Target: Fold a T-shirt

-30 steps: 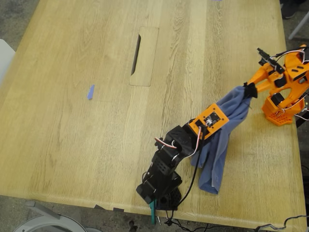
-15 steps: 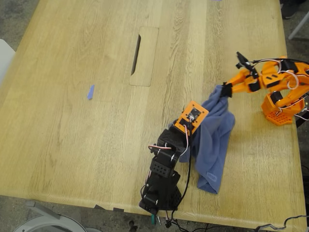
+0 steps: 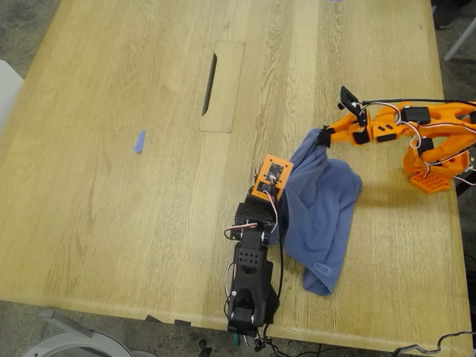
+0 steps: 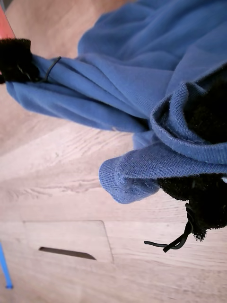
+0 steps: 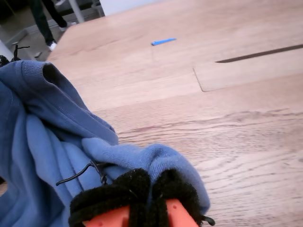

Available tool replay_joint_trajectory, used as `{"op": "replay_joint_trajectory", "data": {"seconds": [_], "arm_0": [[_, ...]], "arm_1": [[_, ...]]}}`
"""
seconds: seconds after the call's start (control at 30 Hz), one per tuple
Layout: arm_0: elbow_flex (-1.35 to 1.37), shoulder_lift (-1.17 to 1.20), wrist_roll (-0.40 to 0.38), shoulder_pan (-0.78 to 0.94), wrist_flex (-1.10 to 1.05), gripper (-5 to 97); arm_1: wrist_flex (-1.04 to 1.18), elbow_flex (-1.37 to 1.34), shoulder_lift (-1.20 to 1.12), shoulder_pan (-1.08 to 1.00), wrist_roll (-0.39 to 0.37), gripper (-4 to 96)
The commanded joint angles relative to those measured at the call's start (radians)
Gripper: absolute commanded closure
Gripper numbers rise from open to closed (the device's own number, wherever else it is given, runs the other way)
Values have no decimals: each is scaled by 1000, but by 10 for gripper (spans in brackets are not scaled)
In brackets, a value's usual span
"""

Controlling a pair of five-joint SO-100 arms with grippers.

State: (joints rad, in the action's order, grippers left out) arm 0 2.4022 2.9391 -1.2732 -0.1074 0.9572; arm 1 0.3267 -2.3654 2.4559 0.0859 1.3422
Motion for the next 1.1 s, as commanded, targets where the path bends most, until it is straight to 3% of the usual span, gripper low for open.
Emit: {"op": "replay_joint_trajectory", "data": {"seconds": [0.0, 0.67, 1.07], "arm_0": [[44, -41, 5, 35, -156, 918], [149, -514, 5, 253, -824, 918], [-17, -884, 2, 345, -1077, 918]], "arm_1": [[-58, -15, -18, -44, 11, 913], [-400, 103, -534, -325, 54, 912], [-538, 293, -815, -439, 71, 912]]}}
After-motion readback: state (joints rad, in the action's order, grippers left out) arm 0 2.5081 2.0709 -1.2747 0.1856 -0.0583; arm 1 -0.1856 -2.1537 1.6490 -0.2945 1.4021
